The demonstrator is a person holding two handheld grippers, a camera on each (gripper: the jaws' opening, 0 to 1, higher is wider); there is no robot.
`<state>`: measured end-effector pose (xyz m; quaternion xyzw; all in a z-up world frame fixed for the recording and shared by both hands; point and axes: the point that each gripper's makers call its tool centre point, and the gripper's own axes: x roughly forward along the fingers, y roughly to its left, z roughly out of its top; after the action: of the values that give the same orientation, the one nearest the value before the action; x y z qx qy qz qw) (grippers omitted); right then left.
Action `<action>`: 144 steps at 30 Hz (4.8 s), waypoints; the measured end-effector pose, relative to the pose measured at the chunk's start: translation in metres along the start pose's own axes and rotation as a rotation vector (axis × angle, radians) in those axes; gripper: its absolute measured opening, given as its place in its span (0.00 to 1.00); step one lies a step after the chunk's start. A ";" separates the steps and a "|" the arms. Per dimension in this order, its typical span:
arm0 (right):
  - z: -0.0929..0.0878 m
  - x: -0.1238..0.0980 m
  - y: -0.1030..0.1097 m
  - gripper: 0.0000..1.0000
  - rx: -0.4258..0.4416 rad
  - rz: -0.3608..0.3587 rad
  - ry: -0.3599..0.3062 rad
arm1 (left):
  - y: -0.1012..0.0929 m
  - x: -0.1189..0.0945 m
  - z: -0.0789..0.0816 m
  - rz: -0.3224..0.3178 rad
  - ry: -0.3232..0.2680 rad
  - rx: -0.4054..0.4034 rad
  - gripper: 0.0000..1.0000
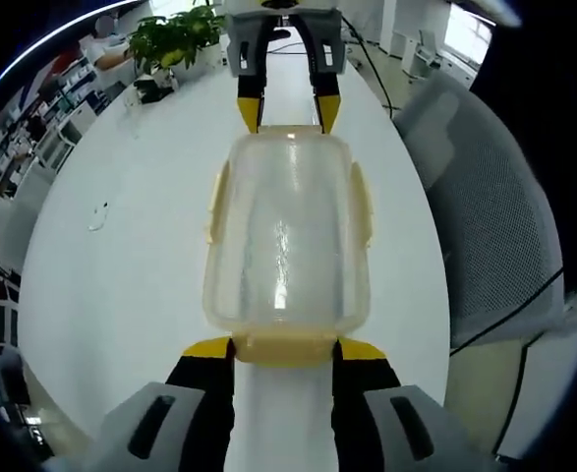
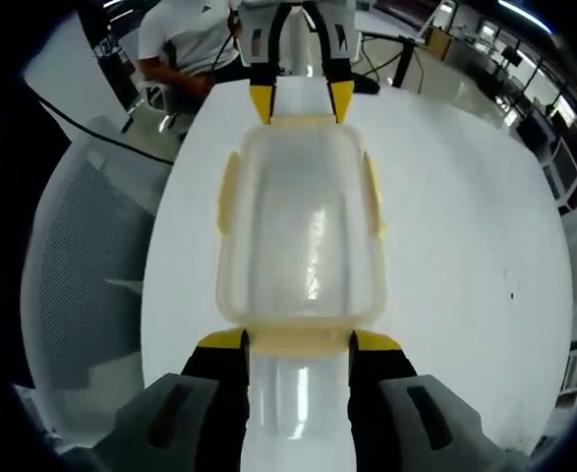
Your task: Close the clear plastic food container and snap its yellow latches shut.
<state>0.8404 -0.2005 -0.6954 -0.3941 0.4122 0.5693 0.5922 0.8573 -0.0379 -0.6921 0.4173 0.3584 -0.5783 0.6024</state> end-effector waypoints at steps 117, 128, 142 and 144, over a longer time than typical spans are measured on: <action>-0.168 -0.020 -0.020 0.38 0.021 0.023 0.168 | 0.013 0.098 0.134 -0.065 -0.082 0.015 0.34; -0.169 -0.021 -0.022 0.39 0.054 0.006 0.148 | 0.012 0.097 0.132 -0.063 -0.088 0.020 0.34; -0.164 -0.037 -0.020 0.37 0.114 -0.039 0.105 | 0.011 0.085 0.132 -0.054 -0.089 -0.052 0.36; -0.165 -0.038 -0.019 0.37 0.121 -0.043 0.102 | 0.011 0.083 0.131 -0.045 -0.086 -0.066 0.36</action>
<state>0.8528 -0.3694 -0.7175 -0.3948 0.4667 0.5100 0.6052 0.8681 -0.1909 -0.7154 0.3641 0.3603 -0.5968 0.6176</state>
